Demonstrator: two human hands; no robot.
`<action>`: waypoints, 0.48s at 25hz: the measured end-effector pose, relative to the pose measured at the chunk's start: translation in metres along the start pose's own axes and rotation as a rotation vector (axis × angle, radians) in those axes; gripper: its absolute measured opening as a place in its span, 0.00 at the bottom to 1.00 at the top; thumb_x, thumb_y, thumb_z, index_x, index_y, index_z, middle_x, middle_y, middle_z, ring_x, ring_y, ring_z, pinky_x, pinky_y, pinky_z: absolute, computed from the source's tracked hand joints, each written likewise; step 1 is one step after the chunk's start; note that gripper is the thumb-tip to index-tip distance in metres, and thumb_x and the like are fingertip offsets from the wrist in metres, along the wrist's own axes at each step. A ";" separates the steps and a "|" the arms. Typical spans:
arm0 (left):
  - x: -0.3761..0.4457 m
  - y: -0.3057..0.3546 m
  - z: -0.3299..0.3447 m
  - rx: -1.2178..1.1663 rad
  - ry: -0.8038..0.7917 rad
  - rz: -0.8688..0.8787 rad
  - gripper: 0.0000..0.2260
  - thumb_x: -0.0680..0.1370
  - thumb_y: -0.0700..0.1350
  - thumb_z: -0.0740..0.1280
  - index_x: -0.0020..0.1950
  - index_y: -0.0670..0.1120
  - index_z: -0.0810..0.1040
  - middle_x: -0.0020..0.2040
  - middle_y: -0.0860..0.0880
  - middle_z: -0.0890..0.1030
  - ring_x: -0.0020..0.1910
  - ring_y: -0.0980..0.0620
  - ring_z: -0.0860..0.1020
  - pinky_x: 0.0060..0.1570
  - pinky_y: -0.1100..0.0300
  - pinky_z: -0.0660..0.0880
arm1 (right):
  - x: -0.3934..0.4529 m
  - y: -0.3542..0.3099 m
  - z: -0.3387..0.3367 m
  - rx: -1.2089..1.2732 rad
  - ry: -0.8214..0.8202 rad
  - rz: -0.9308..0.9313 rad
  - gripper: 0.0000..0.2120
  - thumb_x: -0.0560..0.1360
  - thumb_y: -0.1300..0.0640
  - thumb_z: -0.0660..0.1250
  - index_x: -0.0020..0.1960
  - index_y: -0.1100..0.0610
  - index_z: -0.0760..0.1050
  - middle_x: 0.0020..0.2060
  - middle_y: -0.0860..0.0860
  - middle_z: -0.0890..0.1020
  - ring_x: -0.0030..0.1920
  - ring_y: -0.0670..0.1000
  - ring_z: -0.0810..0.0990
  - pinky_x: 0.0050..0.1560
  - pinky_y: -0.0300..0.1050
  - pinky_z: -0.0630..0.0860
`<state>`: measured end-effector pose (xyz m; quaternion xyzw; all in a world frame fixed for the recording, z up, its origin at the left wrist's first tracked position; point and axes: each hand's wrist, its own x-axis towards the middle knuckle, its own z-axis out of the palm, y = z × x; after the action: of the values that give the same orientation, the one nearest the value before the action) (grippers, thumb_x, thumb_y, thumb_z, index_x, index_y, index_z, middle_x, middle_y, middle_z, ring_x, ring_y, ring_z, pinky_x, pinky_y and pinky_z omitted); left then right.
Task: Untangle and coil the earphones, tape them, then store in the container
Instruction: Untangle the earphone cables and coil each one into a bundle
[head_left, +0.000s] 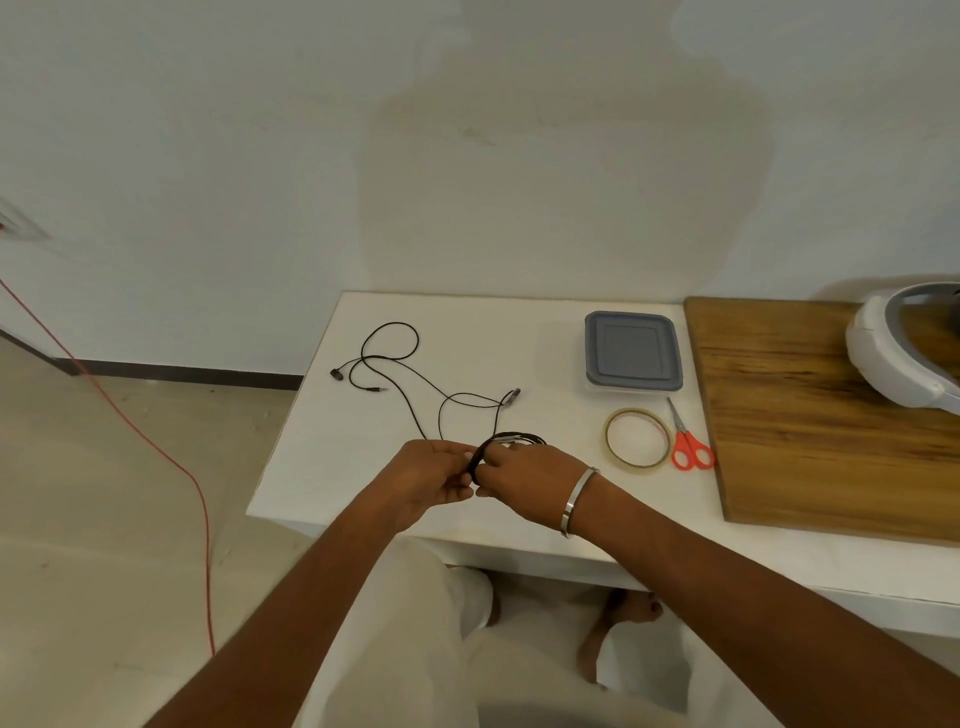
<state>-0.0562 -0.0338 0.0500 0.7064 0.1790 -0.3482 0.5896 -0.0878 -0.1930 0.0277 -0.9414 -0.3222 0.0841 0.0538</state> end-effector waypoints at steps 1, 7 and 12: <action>0.000 0.001 0.000 -0.014 0.000 -0.021 0.07 0.79 0.35 0.64 0.54 0.35 0.79 0.38 0.42 0.80 0.35 0.52 0.78 0.40 0.60 0.81 | -0.001 -0.001 0.001 0.003 0.004 0.025 0.16 0.81 0.55 0.54 0.65 0.59 0.69 0.61 0.58 0.73 0.54 0.59 0.78 0.50 0.52 0.77; 0.002 0.000 -0.004 -0.096 0.028 -0.027 0.07 0.78 0.34 0.66 0.54 0.35 0.79 0.39 0.42 0.81 0.34 0.52 0.78 0.36 0.61 0.80 | -0.002 -0.004 0.003 -0.006 0.128 0.052 0.12 0.74 0.57 0.68 0.56 0.60 0.77 0.50 0.60 0.80 0.41 0.58 0.82 0.35 0.49 0.79; 0.000 -0.004 -0.001 -0.152 0.089 -0.077 0.06 0.75 0.35 0.69 0.52 0.37 0.81 0.39 0.40 0.82 0.35 0.49 0.80 0.32 0.62 0.76 | 0.001 -0.004 0.008 0.003 0.132 0.011 0.20 0.61 0.64 0.79 0.51 0.61 0.78 0.41 0.61 0.81 0.31 0.58 0.82 0.25 0.47 0.78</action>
<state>-0.0588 -0.0322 0.0471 0.6670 0.2580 -0.3245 0.6191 -0.0909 -0.1883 0.0205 -0.9465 -0.3126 0.0229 0.0760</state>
